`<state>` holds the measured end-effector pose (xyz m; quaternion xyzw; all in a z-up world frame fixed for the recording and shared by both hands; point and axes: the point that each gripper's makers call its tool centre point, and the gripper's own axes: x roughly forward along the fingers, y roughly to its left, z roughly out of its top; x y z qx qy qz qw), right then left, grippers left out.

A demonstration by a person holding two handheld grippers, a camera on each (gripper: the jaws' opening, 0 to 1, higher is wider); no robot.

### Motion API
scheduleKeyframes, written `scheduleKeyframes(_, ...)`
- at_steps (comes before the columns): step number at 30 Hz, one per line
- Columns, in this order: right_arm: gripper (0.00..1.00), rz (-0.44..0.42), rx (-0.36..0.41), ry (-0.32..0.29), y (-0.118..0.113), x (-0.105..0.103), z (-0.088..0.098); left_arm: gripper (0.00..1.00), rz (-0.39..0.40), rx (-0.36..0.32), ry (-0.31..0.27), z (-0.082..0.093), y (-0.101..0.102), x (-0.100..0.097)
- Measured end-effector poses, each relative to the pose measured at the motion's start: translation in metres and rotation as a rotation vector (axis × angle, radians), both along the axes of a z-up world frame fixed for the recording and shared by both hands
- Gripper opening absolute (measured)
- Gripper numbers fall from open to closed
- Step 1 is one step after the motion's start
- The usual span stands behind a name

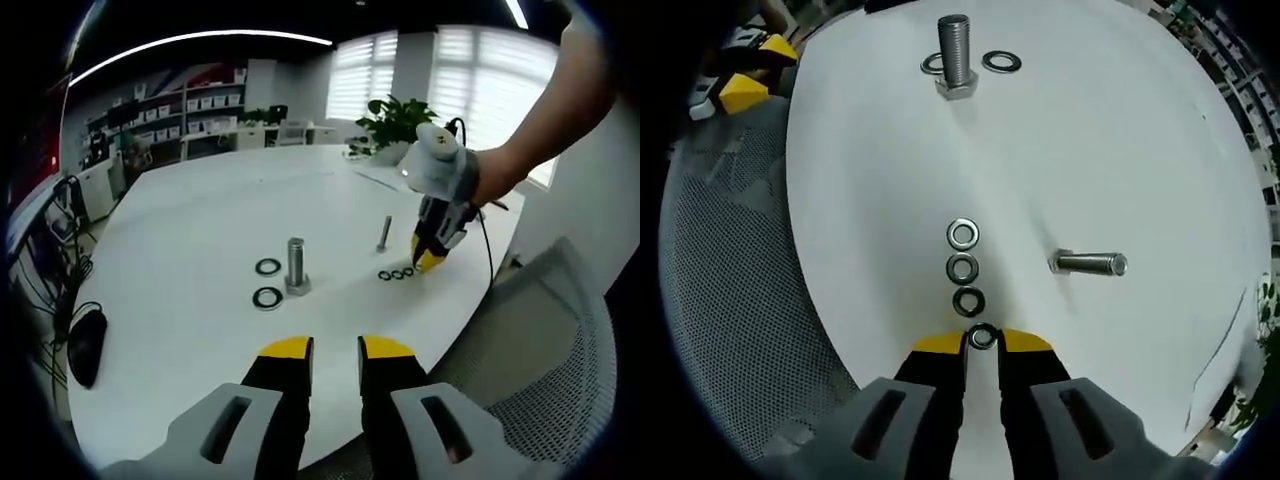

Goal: Place the washer onto the threaded stud by aligning its center hole with the stud, sliding it down to the base, and recovering from edge contact or off-axis alignment until the washer reaches the visible bottom stop.

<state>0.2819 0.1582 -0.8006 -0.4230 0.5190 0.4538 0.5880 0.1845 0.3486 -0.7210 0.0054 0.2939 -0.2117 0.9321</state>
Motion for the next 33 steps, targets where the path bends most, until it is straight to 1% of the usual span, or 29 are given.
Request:
scheduleKeyframes(2, 0.13, -0.002, 0.01, 0.001, 0.0, 0.0, 0.001, 0.15, 0.0, 0.001, 0.001, 0.0, 0.0, 0.0)
scheduleKeyframes(5, 0.13, -0.04, 0.013, 0.014, -0.002, 0.002, 0.0, 0.15, 0.001, 0.001, -0.001, 0.0, 0.0, 0.0)
scheduleKeyframes(10, 0.13, -0.109, 0.048, 0.026, -0.006, 0.005, 0.007, 0.15, 0.004, -0.007, -0.001, 0.001, 0.0, 0.0)
scheduleKeyframes(13, 0.13, -0.123, 0.059, 0.026, -0.007, 0.008, 0.011, 0.15, 0.003, -0.004, -0.001, 0.001, 0.0, 0.0)
scheduleKeyframes(20, 0.13, -0.106, 0.088, -0.004, -0.003, 0.022, 0.029, 0.15, 0.005, -0.002, -0.004, 0.001, 0.0, 0.0)
scheduleKeyframes(26, 0.13, -0.078, 0.118, -0.038, 0.008, 0.034, 0.046, 0.15, 0.006, -0.003, -0.005, 0.001, 0.001, 0.0)
scheduleKeyframes(30, 0.13, -0.056, 0.131, -0.057, 0.017, 0.038, 0.056, 0.15, 0.004, 0.0, 0.005, 0.0, 0.0, 0.0)
scheduleKeyframes(33, 0.13, -0.025, 0.142, -0.077, 0.026, 0.039, 0.063, 0.15, 0.004, -0.001, -0.003, 0.001, 0.0, 0.0)
